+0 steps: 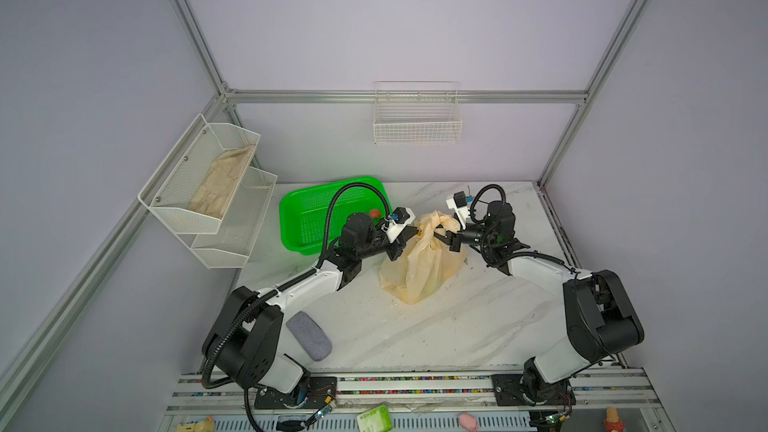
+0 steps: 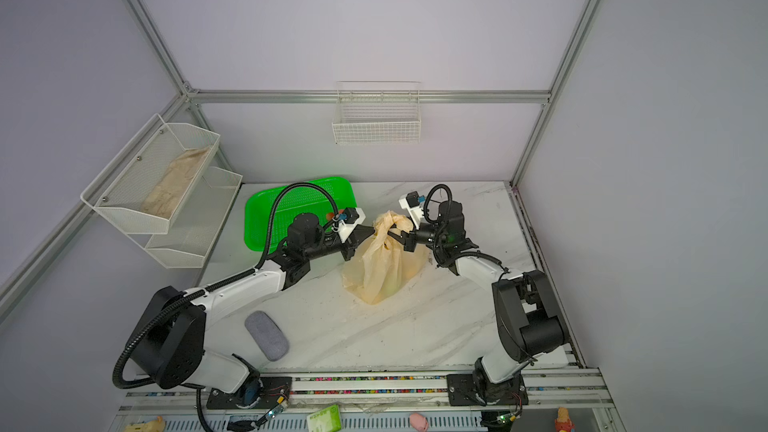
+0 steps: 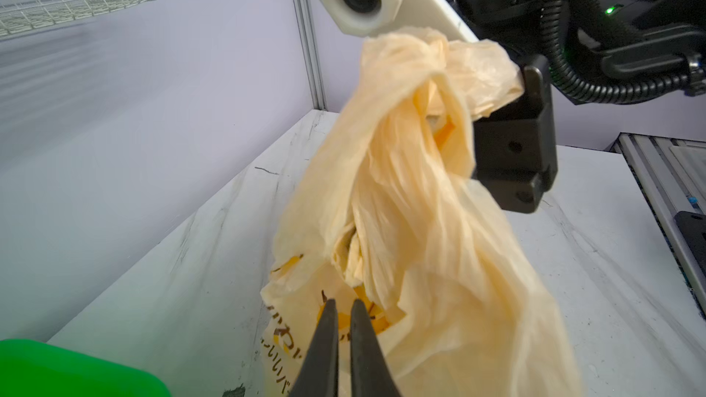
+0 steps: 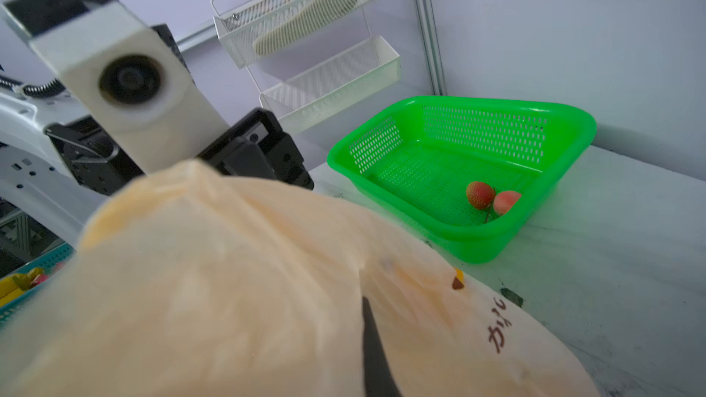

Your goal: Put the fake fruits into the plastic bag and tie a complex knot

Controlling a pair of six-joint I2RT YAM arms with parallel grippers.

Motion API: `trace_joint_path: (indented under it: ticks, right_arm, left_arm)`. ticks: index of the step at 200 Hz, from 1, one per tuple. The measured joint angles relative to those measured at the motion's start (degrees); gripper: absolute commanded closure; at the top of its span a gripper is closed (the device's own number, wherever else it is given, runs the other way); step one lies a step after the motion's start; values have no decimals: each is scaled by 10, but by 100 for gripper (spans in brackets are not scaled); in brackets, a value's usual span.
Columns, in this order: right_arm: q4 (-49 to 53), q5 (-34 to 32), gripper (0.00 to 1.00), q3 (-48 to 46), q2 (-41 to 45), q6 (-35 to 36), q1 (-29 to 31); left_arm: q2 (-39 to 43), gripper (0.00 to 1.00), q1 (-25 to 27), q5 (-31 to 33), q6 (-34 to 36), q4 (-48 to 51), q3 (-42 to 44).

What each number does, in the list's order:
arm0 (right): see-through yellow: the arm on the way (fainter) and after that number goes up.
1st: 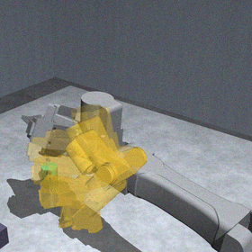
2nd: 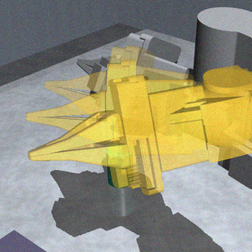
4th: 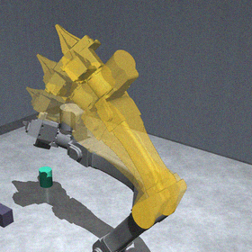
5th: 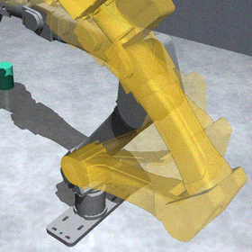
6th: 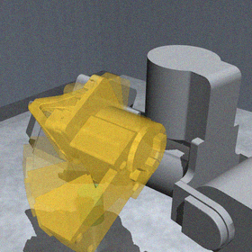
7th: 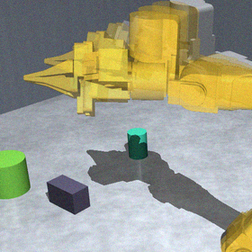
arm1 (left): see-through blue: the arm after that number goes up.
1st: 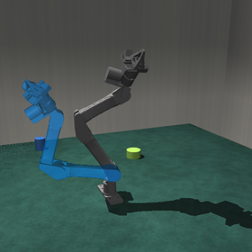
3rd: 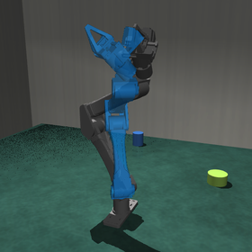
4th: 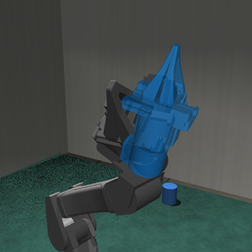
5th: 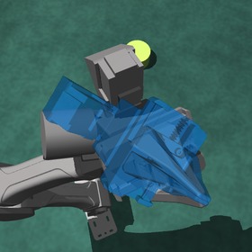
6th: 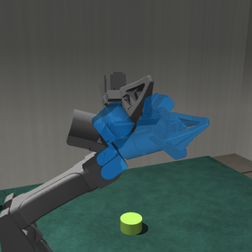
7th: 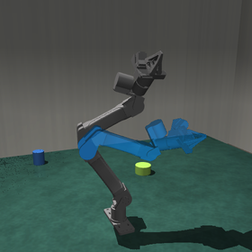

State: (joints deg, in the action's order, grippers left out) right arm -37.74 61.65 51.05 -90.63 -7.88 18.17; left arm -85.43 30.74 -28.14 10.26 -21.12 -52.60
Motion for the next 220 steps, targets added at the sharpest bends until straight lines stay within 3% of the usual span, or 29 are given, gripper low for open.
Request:
trace_joint_path:
  ticks: [103,179,220]
  right_arm:
    - [-253,-19,100,-31,-31,-233,28]
    - [-347,-52,100,-31,-65,-317,28]
    - [-327,-62,100,-37,-74,-289,21]
  left_arm:
    - [-79,89,23,-36,-83,-117,0]
    - [-127,82,34,-9,-162,-248,7]
    - [-126,75,38,34,-183,-283,50]
